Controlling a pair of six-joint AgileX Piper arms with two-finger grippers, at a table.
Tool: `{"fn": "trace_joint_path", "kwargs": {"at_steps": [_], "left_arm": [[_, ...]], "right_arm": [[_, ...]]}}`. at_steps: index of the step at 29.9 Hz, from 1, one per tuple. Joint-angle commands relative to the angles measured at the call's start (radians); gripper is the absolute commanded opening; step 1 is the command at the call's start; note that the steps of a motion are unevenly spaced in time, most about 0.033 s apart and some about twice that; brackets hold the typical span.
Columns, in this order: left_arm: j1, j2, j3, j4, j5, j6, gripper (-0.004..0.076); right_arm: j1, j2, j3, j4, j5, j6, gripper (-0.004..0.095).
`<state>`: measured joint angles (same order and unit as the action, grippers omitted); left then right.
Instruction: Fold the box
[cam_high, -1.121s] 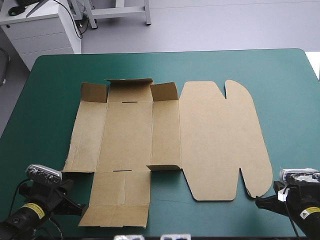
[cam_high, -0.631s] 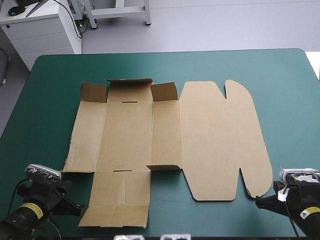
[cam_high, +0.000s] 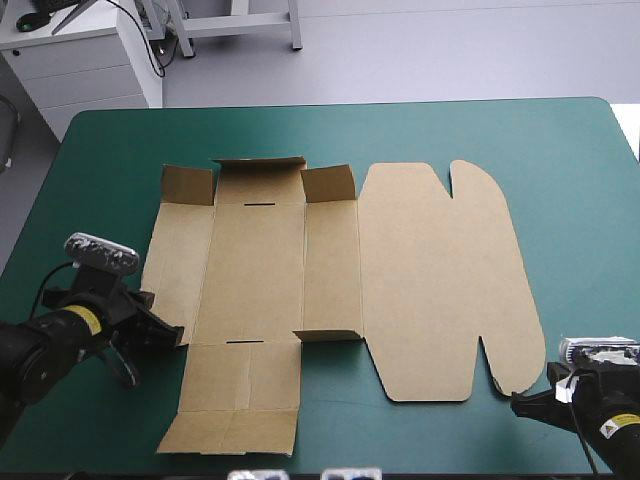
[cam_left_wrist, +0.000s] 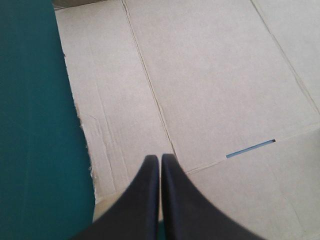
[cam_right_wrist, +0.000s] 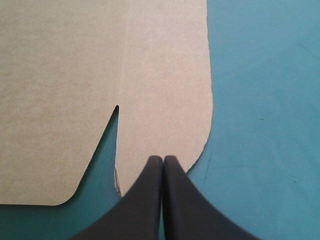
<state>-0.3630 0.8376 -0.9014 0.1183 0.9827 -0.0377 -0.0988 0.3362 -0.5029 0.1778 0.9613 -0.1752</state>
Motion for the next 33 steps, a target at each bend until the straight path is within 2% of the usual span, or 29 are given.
{"fn": "trace_joint_path", "kwargs": {"at_steps": [1,4,7,9,14,17,21,25,29,33], "left_arm": [[-0.005,0.105,-0.085,0.025,-0.043,-0.003,-0.0008],[0.027,0.194,-0.143,0.045,-0.041,-0.003,-0.0008],[0.127,0.277,-0.215,0.014,-0.055,0.017,-0.0007],[0.220,0.324,-0.260,-0.076,-0.048,0.102,-0.0006],[0.542,0.438,-0.336,-0.479,0.035,0.387,-0.0007],[0.709,0.483,-0.335,-0.636,0.084,0.483,-0.0007],[0.872,0.538,-0.333,-0.708,0.162,0.560,-0.0007],[0.961,0.597,-0.333,-0.728,0.211,0.585,-0.0007],[0.976,0.668,-0.333,-0.728,0.278,0.593,-0.0007],[0.976,0.722,-0.333,-0.756,0.312,0.676,-0.0007]], "right_arm": [[0.003,0.009,-0.023,0.006,-0.058,-0.011,-0.0014],[0.003,0.009,-0.023,0.006,-0.058,-0.011,-0.0014],[0.003,0.009,-0.023,0.006,-0.058,-0.011,-0.0014],[0.003,0.009,-0.023,0.006,-0.058,-0.011,-0.0014],[0.003,0.009,-0.023,0.006,-0.058,-0.011,-0.0014],[0.003,0.009,-0.023,0.006,-0.058,-0.011,-0.0014],[0.003,0.009,-0.023,0.004,-0.058,-0.009,-0.0014],[0.003,0.009,-0.023,0.004,-0.058,-0.009,-0.0014],[0.003,0.009,-0.023,0.004,-0.058,-0.009,-0.0014],[0.003,0.009,-0.023,0.004,-0.058,-0.009,-0.0014]]}}
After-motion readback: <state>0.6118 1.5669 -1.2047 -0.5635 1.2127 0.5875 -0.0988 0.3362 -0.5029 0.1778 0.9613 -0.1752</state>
